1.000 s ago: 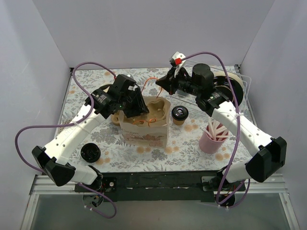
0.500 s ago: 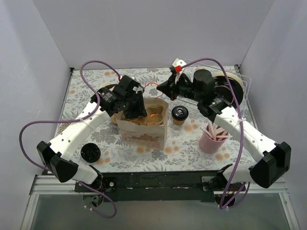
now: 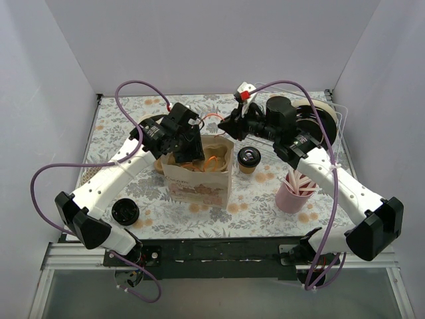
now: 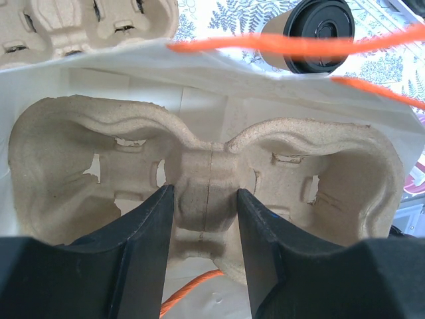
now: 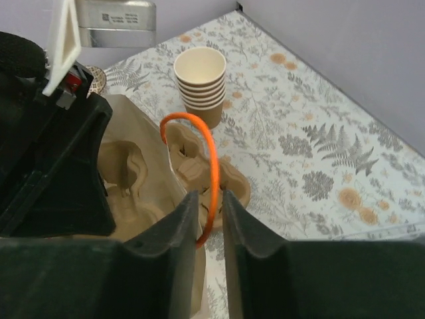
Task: Pack the takeout coffee
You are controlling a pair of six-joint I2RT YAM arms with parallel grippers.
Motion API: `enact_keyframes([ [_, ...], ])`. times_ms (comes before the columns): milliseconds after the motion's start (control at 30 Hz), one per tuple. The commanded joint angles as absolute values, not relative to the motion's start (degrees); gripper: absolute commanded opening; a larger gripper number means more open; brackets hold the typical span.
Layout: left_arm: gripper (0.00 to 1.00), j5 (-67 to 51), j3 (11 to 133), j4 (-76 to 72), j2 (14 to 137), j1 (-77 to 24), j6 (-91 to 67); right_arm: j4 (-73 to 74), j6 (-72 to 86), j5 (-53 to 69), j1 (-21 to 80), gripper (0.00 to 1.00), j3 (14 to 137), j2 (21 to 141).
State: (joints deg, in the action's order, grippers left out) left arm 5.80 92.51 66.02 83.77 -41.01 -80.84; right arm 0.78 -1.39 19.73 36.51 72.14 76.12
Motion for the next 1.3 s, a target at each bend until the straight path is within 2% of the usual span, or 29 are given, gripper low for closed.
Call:
enact_keyframes([
  [0,0.29,7.6,93.4,67.1,82.3,-41.2,-80.6,9.3,2.3,14.8,36.8,0.34,80.2,75.1],
  [133,0.29,7.3,91.3,66.6,80.8,-41.2,-80.8,25.2,13.3,2.7,36.8,0.44,88.0,76.6],
  [200,0.29,6.8,90.9,66.4,80.2,-41.2,-81.0,30.7,17.0,0.4,36.8,0.44,90.7,77.1],
  [433,0.29,5.6,89.9,65.7,79.5,-41.2,-81.3,43.1,34.6,6.1,36.9,0.41,91.0,78.6],
  [700,0.29,5.6,89.2,65.5,79.0,-41.2,-81.1,44.4,42.6,4.7,36.9,0.41,90.5,77.5],
  [1267,0.28,5.8,89.2,64.8,79.1,-41.2,-80.5,47.0,44.9,5.3,38.1,0.39,88.8,79.4],
])
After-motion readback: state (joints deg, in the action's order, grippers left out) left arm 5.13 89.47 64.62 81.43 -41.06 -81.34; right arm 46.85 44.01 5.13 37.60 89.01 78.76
